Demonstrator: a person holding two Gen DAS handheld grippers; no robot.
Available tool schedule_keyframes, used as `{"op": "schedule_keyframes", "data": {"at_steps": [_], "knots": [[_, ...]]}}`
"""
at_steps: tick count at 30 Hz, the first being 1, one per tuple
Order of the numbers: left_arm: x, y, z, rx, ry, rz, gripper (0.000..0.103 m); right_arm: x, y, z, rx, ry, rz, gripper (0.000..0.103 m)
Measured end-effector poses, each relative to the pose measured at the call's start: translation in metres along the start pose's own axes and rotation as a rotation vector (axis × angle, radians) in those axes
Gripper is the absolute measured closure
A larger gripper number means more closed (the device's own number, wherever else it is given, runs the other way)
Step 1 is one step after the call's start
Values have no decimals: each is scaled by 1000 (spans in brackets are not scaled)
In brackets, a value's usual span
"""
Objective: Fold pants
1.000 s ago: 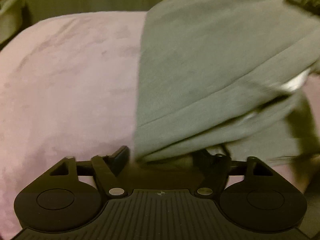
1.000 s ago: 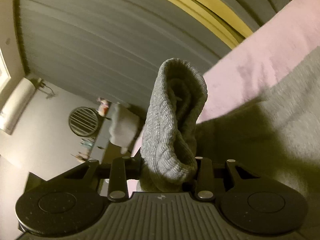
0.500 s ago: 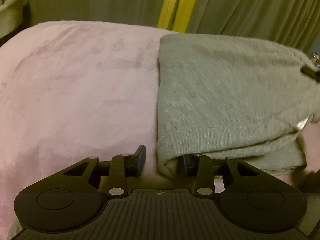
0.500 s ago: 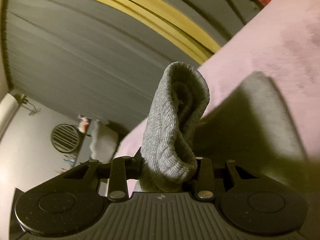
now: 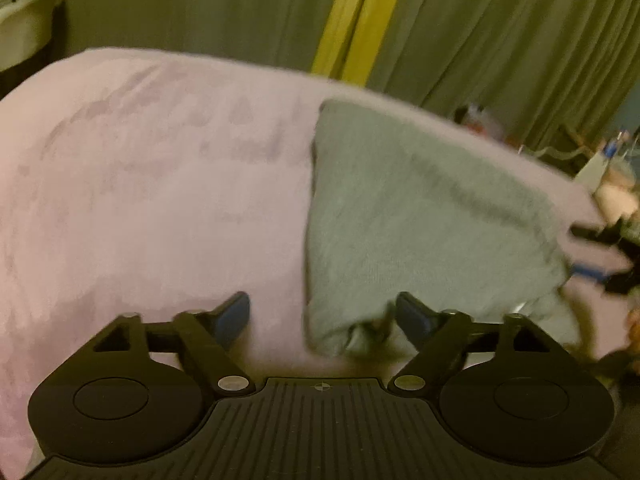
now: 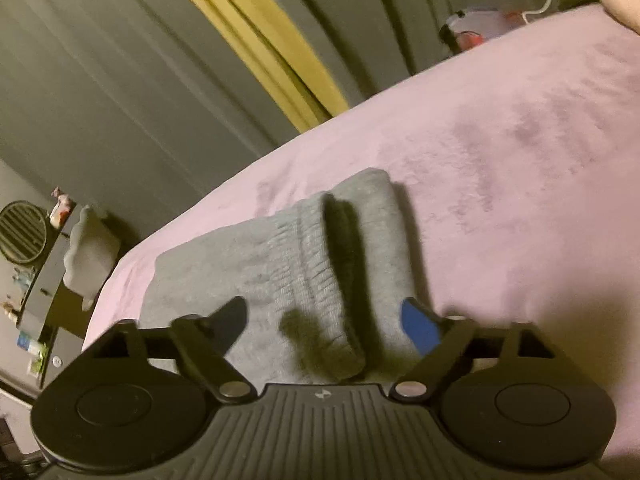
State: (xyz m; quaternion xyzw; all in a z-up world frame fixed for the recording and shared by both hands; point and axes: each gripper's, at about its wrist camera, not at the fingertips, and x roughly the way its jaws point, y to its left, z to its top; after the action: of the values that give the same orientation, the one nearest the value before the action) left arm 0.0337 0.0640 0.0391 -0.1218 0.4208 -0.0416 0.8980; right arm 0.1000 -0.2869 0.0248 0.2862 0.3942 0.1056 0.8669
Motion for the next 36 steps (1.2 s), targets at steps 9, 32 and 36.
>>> {"op": "schedule_keyframes", "data": {"at_steps": [9,32,36], "knots": [[29,-23,27,43,-41,-27,5,37,-7,-10,-45,81,-42,4],[104,4,0,-167,93,-248,0,65,-24,-11,33,177,22,4],[111,6,5,-187,93,-293,0,65,-20,-11,18,177,8,4]]}}
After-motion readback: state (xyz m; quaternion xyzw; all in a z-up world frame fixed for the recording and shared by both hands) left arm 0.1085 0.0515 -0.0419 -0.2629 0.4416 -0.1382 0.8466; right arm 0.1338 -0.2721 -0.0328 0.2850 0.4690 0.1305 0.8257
